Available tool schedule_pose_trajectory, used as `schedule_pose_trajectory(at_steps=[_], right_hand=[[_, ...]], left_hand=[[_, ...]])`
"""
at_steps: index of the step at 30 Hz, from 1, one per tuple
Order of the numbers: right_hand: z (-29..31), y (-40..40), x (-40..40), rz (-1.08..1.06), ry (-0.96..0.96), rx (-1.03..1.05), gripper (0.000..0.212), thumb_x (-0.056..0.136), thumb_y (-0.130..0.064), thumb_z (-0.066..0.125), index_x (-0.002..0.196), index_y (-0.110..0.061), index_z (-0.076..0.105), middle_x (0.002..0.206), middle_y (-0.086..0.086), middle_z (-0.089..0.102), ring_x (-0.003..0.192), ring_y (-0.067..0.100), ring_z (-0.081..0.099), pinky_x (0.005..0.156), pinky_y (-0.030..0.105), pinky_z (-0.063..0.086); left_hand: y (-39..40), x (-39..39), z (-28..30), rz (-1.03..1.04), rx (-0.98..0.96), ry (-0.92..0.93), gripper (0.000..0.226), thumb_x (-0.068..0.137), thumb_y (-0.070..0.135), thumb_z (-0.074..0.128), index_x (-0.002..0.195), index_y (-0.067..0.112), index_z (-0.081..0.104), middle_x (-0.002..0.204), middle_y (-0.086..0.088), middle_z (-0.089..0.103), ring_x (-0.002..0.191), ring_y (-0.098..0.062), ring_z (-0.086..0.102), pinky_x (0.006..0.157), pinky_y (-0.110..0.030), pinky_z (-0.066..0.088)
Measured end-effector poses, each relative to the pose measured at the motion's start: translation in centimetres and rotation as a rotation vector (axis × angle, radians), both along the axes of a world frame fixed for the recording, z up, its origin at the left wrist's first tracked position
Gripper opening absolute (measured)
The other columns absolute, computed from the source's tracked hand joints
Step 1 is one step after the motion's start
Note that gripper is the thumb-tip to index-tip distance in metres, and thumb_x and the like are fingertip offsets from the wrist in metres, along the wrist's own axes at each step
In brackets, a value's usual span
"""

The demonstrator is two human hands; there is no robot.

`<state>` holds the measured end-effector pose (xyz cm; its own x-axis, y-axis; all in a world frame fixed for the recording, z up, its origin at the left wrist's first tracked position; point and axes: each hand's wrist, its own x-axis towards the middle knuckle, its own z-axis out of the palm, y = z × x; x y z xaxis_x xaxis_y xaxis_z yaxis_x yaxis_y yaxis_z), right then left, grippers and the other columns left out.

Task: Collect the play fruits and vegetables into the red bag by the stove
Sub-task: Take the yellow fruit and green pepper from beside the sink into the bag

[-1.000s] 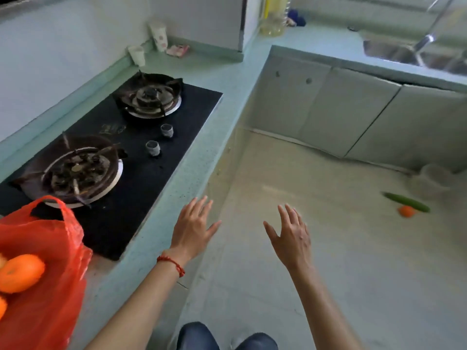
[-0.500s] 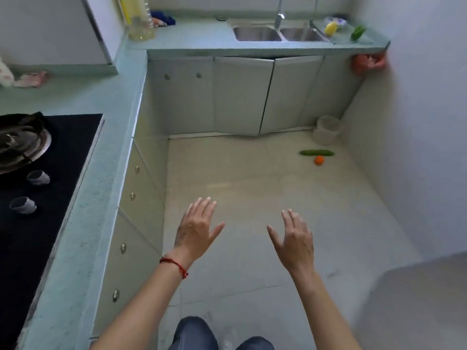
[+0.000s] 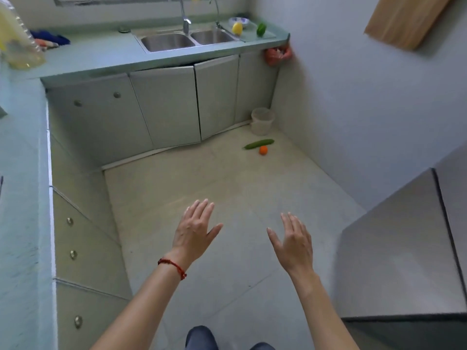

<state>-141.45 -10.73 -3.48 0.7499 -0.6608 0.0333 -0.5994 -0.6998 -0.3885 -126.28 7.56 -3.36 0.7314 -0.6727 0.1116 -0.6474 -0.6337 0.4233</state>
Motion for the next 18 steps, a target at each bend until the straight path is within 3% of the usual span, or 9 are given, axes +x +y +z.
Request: schedule_pose_trajectory(at_steps=[10, 18], right_hand=[[-1.0, -2.1, 6.4, -0.008, -0.004, 0.011, 0.059, 0.090, -0.043, 0.048, 0.138, -0.011, 0.037, 0.146, 0.011, 0.037, 0.137, 0.022, 0.029, 0.110, 0.034, 0.022], [-1.6, -9.8, 14.8, -0.004, -0.023, 0.018, 0.059, 0.089, -0.043, 0.049, 0.137, -0.012, 0.038, 0.146, 0.010, 0.038, 0.137, 0.022, 0.030, 0.110, 0.034, 0.022]], left_hand=[[-2.2, 6.6, -1.2, -0.023, 0.043, 0.014, 0.058, 0.090, 0.039, 0.050, 0.136, 0.007, 0.038, 0.145, -0.015, 0.039, 0.138, -0.031, 0.027, 0.115, -0.043, 0.022], [-10.0, 14.9, -1.8, -0.026, 0.058, 0.008, 0.057, 0.090, 0.038, 0.050, 0.136, 0.007, 0.038, 0.145, -0.014, 0.039, 0.138, -0.030, 0.028, 0.115, -0.042, 0.022]])
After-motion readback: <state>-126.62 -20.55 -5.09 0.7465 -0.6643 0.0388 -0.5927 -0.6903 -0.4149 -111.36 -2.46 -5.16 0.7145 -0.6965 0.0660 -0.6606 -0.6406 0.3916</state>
